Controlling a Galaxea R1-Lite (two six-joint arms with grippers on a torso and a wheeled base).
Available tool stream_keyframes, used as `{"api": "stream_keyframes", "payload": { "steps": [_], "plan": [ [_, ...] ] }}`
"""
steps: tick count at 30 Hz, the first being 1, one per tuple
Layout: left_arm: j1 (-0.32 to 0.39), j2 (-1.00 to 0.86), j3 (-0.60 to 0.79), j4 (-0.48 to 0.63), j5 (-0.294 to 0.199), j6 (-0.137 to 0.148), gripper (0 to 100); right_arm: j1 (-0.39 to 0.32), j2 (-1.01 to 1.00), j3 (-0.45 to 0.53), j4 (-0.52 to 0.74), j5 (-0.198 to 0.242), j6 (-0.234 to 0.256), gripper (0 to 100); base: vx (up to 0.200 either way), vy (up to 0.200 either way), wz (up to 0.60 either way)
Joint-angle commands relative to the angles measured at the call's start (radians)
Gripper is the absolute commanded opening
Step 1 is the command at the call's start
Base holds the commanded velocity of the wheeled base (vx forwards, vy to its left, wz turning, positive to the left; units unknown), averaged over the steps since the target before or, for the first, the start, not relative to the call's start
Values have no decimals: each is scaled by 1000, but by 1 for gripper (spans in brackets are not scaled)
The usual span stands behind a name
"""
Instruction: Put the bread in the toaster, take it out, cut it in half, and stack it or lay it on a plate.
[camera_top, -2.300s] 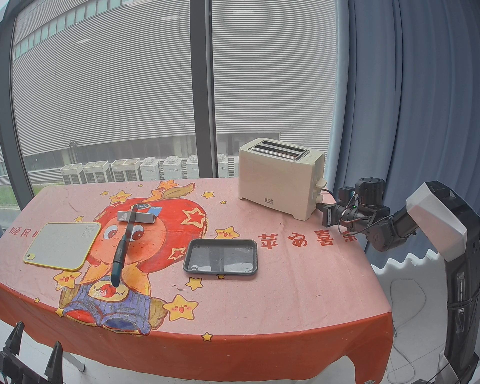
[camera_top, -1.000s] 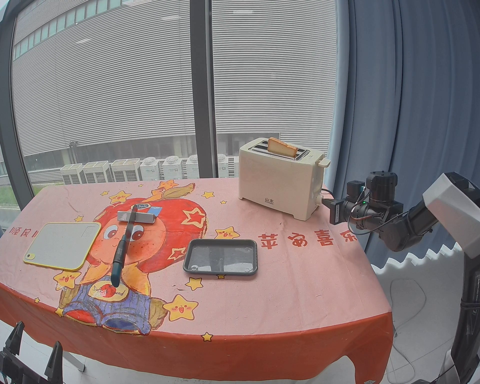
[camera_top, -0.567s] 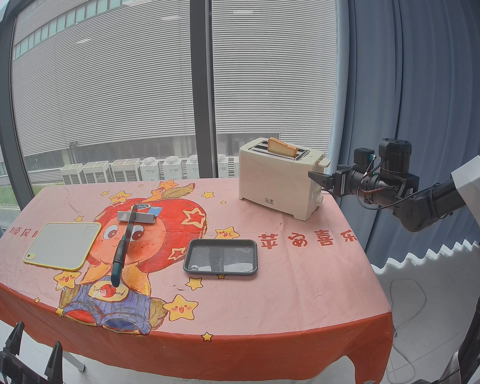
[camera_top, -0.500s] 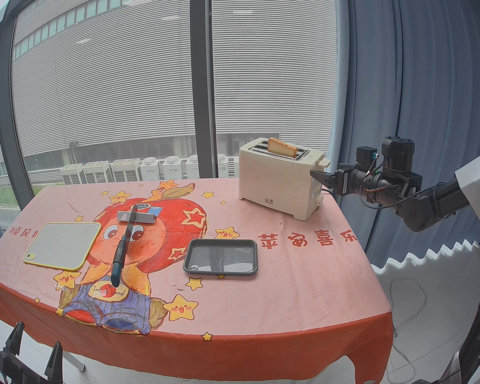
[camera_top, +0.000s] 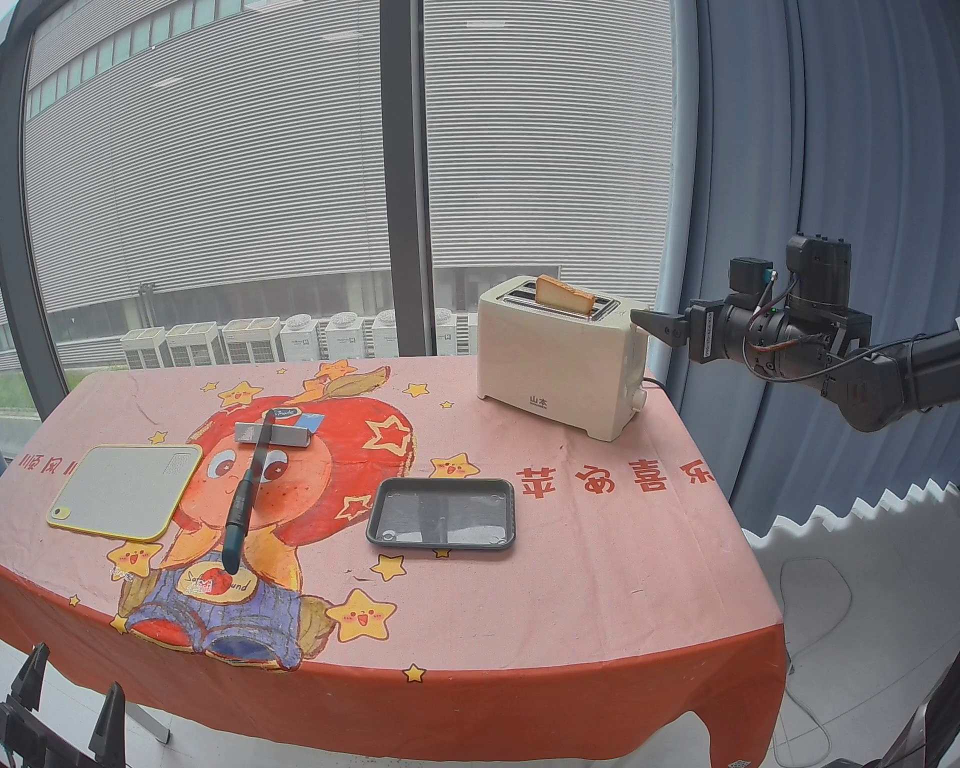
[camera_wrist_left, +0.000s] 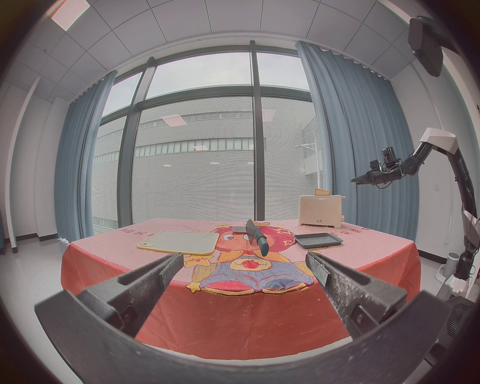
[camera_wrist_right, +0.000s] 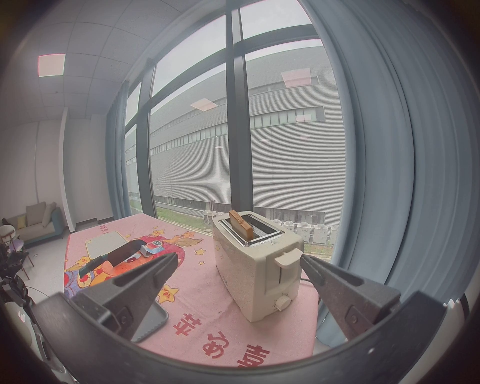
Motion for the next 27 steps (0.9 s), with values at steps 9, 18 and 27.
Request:
{"api": "stream_keyframes", "payload": {
  "steps": [9,18,27],
  "plan": [
    [0,-15,18,1,1,1,100,1,-17,-5,1,-17,-1,100,0,133,0],
    [0,-15,18,0,-1,1,100,-2,-14,-4,1,-17,-6,100,67,67,0],
    [0,-13,18,0,-1,1,100,-22,26,-33,-3,-7,-6,100,133,0,0]
  ]
}}
